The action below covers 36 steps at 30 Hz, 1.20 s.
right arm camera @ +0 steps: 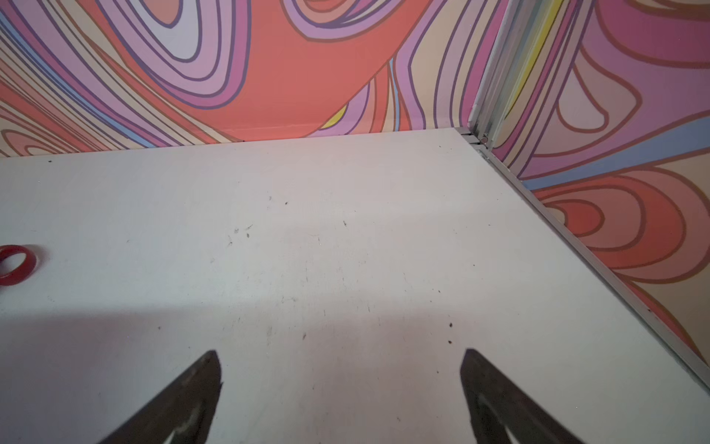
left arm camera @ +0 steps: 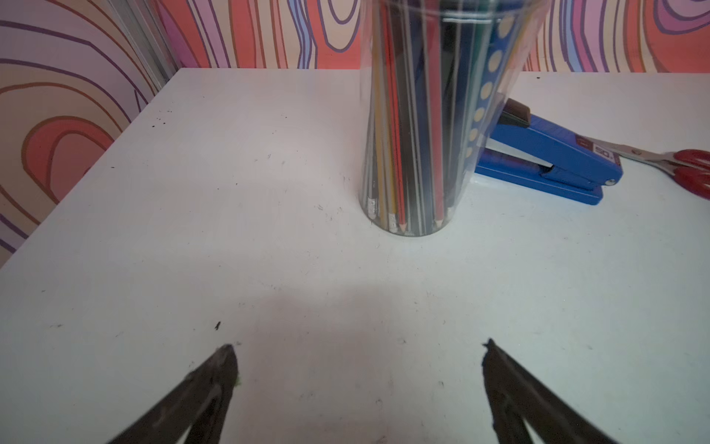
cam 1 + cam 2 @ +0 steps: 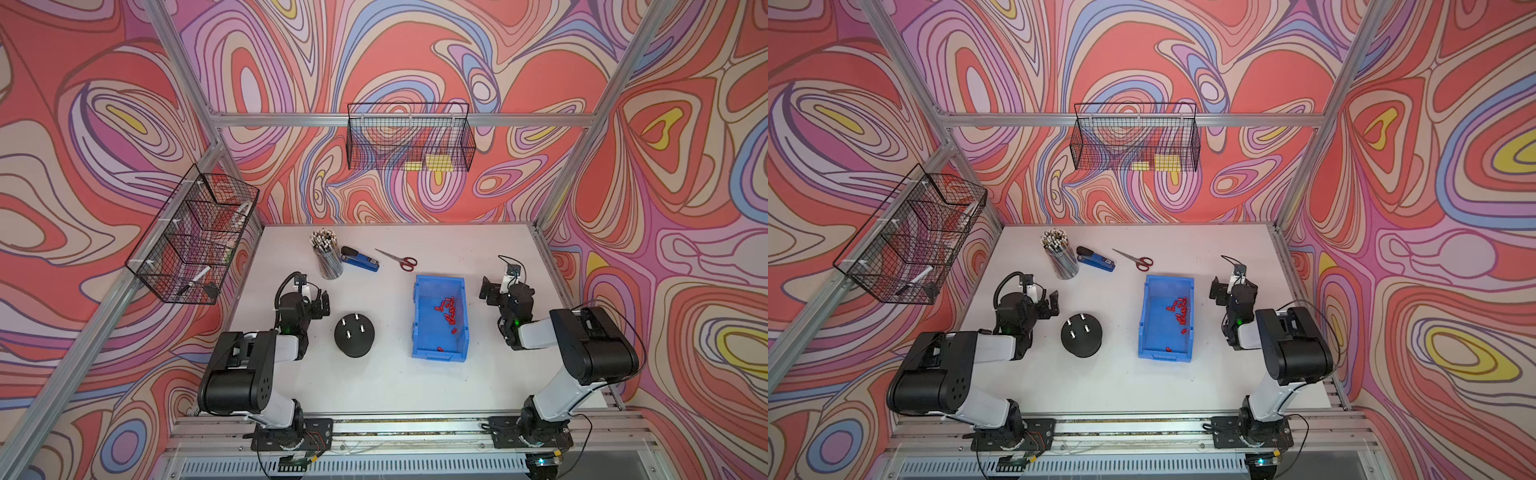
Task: Cover the protruding screws with screw protection sleeves
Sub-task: Pick up the screw protection sleeve from the storage box.
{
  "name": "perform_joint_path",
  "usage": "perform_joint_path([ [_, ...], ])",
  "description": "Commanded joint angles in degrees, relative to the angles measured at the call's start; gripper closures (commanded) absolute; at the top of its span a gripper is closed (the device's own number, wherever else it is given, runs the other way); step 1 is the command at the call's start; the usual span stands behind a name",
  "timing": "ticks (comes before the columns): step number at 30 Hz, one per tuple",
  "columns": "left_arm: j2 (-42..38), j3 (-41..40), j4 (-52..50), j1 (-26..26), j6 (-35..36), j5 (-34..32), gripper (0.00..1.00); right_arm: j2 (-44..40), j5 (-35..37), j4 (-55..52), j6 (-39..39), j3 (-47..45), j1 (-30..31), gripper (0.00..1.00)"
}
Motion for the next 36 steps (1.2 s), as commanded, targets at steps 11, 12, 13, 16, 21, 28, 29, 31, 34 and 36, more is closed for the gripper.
perform_joint_path([
  [11,0.5,1.1,2.1,0.2,0.2,0.5,0.01,0.7,0.4,1.0,-0.4,0.9,-0.4,0.02],
  [12,0.6,1.1,2.1,0.3,0.2,0.5,0.01,0.7,0.3,1.0,-0.5,0.9,-0.4,0.02],
  [13,0.6,1.1,2.1,0.3,0.2,0.4,0.01,0.7,0.4,1.0,-0.4,0.9,-0.4,0.02],
  [16,0.5,1.1,2.1,0.3,0.2,0.5,0.01,0.7,0.4,1.0,-0.4,0.9,-0.4,0.02],
  [21,0.4,0.6,2.8,0.3,0.5,0.4,0.01,0.6,0.4,1.5,-0.4,0.7,-0.4,0.02],
  [28,-13.3,-8.0,7.6,0.3,0.3,0.3,0.08,-15.3,7.4,-4.3,2.3,-3.7,-0.4,0.08],
  [29,-16.4,-7.8,5.0,0.3,0.1,-0.4,0.09,-18.2,7.3,-8.1,3.1,-3.3,-0.4,0.09],
  [31,-22.0,-6.3,-2.2,0.3,-0.5,-2.1,0.09,-22.5,7.1,-18.7,5.9,-0.2,-0.4,0.1],
  [34,-28.5,-2.1,-14.1,0.2,-2.1,-3.6,0.11,-24.9,5.4,-35.1,8.7,6.7,-0.4,0.12],
  [36,-31.2,0.4,-19.6,0.2,-4.2,-3.9,0.12,-25.4,3.8,-42.4,10.3,10.6,-0.4,0.13],
])
